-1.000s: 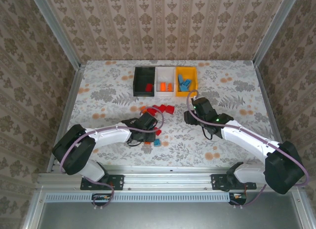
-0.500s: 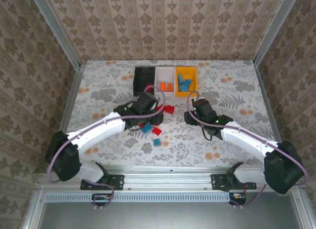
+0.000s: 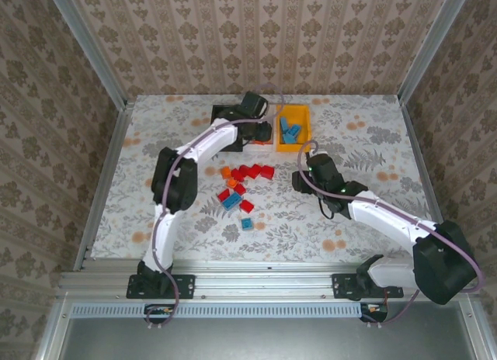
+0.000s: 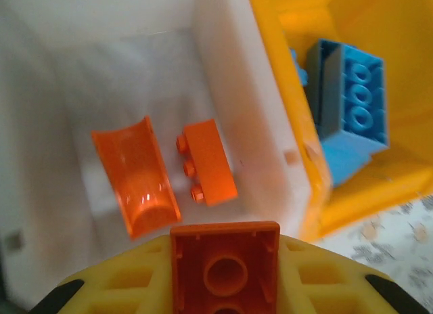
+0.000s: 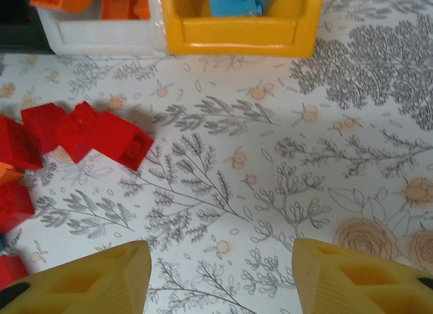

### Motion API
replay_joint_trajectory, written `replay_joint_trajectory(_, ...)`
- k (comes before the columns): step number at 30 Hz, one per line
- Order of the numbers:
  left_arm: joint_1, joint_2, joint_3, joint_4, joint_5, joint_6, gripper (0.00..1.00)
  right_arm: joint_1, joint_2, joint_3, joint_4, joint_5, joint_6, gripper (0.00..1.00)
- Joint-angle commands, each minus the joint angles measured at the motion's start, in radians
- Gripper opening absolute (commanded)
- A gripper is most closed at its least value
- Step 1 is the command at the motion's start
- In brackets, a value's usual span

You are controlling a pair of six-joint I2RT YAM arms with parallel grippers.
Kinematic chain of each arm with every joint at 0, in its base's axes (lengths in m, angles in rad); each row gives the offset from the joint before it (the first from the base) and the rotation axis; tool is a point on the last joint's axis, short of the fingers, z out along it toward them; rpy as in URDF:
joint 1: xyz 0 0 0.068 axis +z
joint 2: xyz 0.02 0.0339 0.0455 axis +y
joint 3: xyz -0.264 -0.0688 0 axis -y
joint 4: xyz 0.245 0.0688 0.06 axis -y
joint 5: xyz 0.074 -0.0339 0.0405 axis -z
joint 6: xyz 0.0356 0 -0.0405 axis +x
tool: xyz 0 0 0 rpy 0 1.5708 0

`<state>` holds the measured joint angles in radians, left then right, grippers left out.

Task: Sort the legos into containers by color

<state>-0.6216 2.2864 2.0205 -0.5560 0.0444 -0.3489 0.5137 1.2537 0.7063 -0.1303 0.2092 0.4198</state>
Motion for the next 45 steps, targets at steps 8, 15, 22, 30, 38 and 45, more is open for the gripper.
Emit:
replay_joint_trajectory(8, 0.029, 0.185, 0.322, -0.115, 0.025, 0.016, 0.37, -0.026, -0.082, -0.047, -0.015, -0.02, 0.007, 0.58)
replay_joint_trajectory(15, 0.023, 0.066, 0.259, -0.101, -0.003, 0.04, 0.79, -0.024, -0.103, -0.048, -0.021, -0.033, 0.021, 0.58)
replay_joint_trajectory(22, 0.021, -0.294, -0.148, 0.008, -0.039, 0.012, 0.86, 0.013, -0.11, -0.026, -0.037, -0.047, 0.034, 0.58)
replay_joint_trajectory(30, 0.061, -0.617, -0.758, 0.168, -0.078, -0.148, 0.92, 0.09, 0.006, 0.041, -0.009, -0.02, -0.009, 0.58)
replay_joint_trajectory(38, 0.133, -0.69, -0.991, 0.22, -0.081, -0.094, 0.7, 0.112, 0.029, -0.017, 0.039, 0.012, -0.026, 0.58)
replay_joint_trajectory(45, 0.139, -0.648, -1.014, 0.166, -0.066, -0.027, 0.69, 0.112, 0.032, -0.016, 0.037, 0.022, -0.03, 0.58)
